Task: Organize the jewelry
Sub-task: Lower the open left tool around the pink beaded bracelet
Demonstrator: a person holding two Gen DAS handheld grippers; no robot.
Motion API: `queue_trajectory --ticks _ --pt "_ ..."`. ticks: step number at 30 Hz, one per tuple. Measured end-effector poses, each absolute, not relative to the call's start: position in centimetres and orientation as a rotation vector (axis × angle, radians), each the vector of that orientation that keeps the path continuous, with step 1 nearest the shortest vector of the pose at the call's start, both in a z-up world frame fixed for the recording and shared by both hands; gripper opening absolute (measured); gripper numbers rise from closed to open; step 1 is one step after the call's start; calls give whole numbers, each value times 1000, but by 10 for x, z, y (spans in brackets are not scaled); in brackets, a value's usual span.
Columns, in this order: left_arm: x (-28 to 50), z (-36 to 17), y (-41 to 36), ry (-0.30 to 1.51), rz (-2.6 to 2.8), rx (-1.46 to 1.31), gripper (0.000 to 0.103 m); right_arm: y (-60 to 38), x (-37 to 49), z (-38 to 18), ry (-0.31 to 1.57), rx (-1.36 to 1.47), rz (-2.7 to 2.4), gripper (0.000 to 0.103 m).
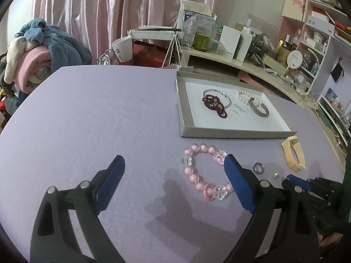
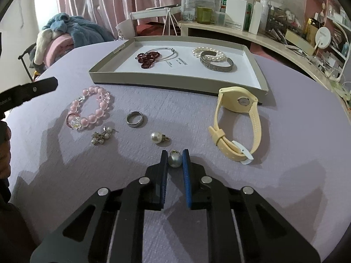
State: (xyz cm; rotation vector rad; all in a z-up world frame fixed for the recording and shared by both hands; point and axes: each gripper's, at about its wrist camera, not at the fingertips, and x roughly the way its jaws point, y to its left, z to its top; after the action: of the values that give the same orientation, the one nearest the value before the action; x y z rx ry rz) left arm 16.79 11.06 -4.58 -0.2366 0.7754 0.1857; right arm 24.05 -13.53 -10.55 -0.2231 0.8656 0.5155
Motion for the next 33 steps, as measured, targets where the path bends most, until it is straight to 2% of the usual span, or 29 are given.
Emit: queue_trajectory --ticks 10,12,17,24,26,29,33 --pt "191 -63 101 860 170 -203 90 -139 242 -91 828 -159 536 14" --pt "195 -66 100 871 164 -202 86 -139 244 -89 826 -149 535 14" --pt "205 -77 99 925 155 -211 67 -140 246 -90 832 -140 532 14" --pt "210 -82 97 948 155 -222 58 -141 245 -90 833 -138 533 14" --pt "212 -82 94 949 155 -212 46 -141 245 -91 832 -137 533 14" --pt "213 -82 89 951 148 -195 35 -142 245 -91 831 -137 534 14" --pt "211 -82 88 951 148 -196 33 -142 245 -91 830 -135 536 14"
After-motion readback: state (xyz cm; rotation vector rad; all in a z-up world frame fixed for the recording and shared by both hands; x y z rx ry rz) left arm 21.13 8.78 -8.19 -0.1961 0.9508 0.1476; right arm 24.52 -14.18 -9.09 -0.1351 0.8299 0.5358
